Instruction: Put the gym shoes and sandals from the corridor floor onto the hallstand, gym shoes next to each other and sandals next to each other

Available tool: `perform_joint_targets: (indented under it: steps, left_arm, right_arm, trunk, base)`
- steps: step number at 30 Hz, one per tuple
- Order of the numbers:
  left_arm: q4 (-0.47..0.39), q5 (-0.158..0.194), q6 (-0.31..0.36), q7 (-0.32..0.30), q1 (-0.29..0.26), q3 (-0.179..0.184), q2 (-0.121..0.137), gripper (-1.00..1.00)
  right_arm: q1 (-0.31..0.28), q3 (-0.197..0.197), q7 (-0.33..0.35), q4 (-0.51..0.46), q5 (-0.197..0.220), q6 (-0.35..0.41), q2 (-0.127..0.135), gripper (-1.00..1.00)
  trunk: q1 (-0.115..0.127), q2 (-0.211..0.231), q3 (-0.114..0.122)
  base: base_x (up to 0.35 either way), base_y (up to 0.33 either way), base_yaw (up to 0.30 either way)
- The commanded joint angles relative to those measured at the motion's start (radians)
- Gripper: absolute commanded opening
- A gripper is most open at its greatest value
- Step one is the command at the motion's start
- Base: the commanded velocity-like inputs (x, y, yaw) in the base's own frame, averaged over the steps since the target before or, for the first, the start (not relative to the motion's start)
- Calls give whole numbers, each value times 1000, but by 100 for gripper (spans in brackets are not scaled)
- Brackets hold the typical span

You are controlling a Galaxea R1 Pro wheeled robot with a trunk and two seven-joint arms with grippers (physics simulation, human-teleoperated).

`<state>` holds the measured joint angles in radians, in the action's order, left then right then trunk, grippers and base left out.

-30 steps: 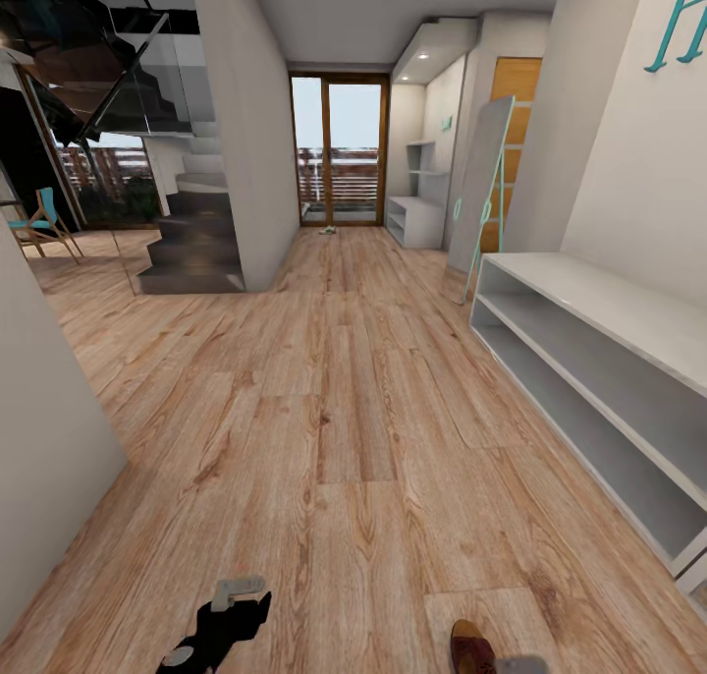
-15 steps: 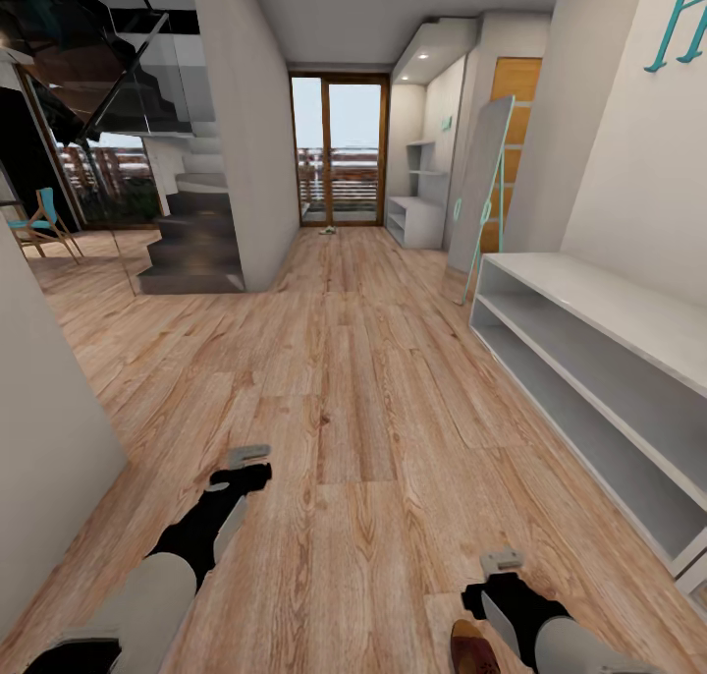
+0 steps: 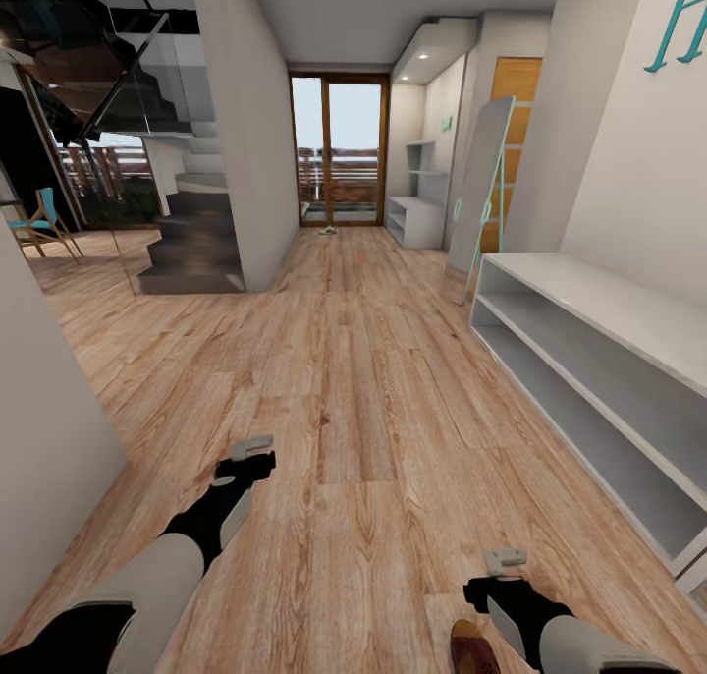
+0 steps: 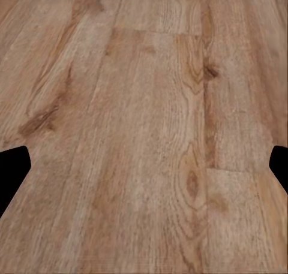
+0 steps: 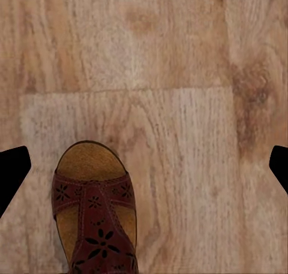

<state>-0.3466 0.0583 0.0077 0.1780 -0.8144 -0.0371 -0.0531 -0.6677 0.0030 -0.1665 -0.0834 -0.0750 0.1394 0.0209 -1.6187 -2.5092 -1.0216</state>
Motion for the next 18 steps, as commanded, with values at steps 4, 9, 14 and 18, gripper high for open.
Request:
perform_joint_targets:
  steps: [4,9,14,18]
  left_arm:
    - [-11,7,-83,-16,-2,-3,-4,100]
    - [-126,9,-176,-39,-3,-9,-19,100]
    - [-152,7,-190,-36,-3,-10,-30,100]
    - [-160,6,-193,-37,-3,-12,-33,100]
  right_arm:
    - [0,0,9,8,-8,-30,-1,100]
    - [3,0,23,53,-12,-122,-3,100]
    - [24,1,24,112,-16,-328,-6,100]
    - [54,2,23,130,-19,-441,-12,100]
  trunk:
    - [0,0,-1]
    - [0,0,-1]
    - [0,0,-1]
    - [0,0,-1]
  base:
    - [0,0,0]
    - [0,0,0]
    - [0,0,0]
    - [0,0,0]
